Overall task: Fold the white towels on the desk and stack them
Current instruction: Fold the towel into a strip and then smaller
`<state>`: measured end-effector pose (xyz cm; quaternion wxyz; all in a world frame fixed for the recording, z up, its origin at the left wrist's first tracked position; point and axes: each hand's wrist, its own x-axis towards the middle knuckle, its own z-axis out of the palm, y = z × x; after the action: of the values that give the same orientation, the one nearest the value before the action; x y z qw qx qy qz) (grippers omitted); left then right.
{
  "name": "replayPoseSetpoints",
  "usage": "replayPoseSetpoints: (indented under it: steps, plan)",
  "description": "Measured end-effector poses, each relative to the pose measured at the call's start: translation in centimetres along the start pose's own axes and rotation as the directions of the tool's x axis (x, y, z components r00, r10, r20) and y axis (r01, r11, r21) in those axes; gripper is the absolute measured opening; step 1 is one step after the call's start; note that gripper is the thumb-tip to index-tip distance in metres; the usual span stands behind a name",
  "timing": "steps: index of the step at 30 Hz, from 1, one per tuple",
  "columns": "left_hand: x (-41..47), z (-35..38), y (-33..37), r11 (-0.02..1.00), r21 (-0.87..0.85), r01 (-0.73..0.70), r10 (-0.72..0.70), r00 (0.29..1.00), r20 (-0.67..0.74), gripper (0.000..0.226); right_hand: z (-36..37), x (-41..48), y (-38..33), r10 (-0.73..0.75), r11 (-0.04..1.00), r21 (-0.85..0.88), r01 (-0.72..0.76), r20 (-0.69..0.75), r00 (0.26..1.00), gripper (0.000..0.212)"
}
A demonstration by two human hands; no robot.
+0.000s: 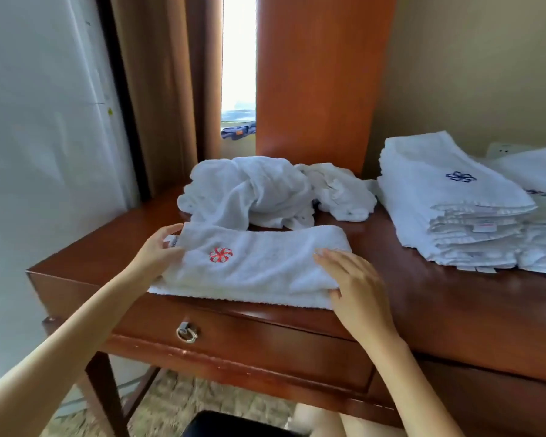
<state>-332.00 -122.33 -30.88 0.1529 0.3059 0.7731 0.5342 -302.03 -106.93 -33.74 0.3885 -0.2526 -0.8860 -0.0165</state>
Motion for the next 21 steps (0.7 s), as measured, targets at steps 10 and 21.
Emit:
replayPoseSetpoints:
  steps: [10, 21]
  plan:
    - [0.6, -3.9, 2.4, 0.991, -0.030, -0.133, 0.126, 0.976, -0.179, 0.050, 0.2, 0.2, 0.3, 0.145, 0.986, 0.047, -0.159, 0.215, 0.966, 0.087]
    - [-0.7, -3.1, -0.3, 0.909, 0.381, -0.172, 0.277, 0.931, -0.239, 0.066, 0.7, 0.2, -0.1, 0.080, 0.997, 0.004, -0.082, 0.168, 0.983, 0.083]
